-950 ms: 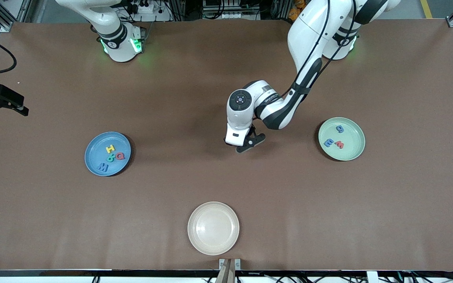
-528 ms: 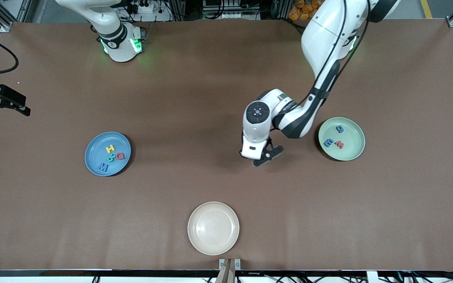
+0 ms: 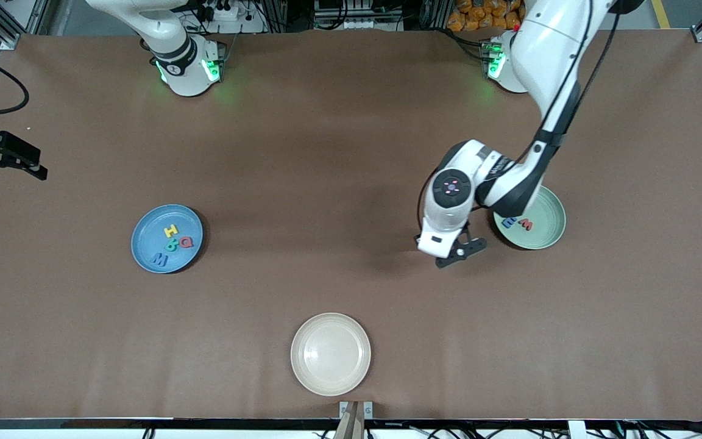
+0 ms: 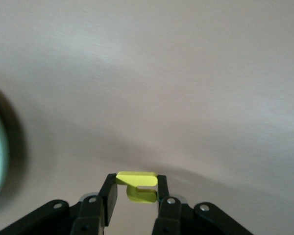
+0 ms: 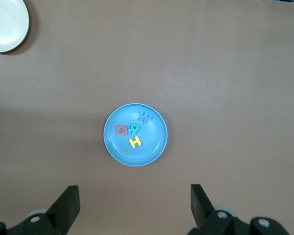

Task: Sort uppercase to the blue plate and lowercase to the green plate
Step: 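Carry the yellow u to the green plate and open the left gripper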

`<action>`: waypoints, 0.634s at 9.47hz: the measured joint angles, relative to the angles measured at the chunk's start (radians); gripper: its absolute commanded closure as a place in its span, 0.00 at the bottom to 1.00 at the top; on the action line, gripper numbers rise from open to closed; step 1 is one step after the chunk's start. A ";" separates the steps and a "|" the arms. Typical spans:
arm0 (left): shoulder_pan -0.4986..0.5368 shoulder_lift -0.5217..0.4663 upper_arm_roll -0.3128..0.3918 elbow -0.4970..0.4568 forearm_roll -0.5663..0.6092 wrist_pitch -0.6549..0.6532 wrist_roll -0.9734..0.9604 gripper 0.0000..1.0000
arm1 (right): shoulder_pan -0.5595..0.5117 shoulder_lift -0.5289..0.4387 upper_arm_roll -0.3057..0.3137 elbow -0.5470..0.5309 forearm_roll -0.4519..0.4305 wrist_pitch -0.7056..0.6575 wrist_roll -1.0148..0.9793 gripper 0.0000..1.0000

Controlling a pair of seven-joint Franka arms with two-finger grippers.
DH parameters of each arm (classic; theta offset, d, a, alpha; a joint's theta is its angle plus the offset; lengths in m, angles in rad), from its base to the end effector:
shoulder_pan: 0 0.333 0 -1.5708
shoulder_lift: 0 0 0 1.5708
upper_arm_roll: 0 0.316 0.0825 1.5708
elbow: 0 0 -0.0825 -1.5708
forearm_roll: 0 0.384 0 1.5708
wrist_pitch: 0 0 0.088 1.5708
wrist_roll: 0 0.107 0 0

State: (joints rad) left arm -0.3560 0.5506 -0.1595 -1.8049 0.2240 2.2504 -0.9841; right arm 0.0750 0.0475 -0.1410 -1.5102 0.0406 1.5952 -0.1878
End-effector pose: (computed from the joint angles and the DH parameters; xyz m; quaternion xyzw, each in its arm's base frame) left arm 0.5657 -0.3056 0.2345 -0.9838 -0.1681 0.0059 0.0622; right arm 0.5713 -0.0314 0.6289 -0.9978 -0.0609 -0.0210 0.0144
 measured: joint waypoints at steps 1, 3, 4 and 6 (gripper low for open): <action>0.054 -0.036 -0.023 -0.050 0.000 0.000 0.067 1.00 | 0.000 0.000 0.000 0.000 0.000 0.000 0.000 0.00; 0.141 -0.101 -0.048 -0.135 0.000 -0.005 0.223 1.00 | -0.001 0.000 -0.001 0.000 0.000 0.000 0.000 0.00; 0.172 -0.128 -0.050 -0.167 0.000 -0.025 0.306 1.00 | 0.000 0.000 -0.001 0.000 0.000 0.000 0.000 0.00; 0.201 -0.152 -0.051 -0.190 0.000 -0.090 0.432 1.00 | -0.003 0.000 -0.002 0.000 0.000 0.000 0.000 0.00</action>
State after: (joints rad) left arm -0.1550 0.3986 -0.2100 -1.9945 0.2240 2.1605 -0.5518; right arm 0.0722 0.0476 -0.1426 -1.5099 0.0402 1.5956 -0.1878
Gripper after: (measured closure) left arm 0.630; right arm 0.000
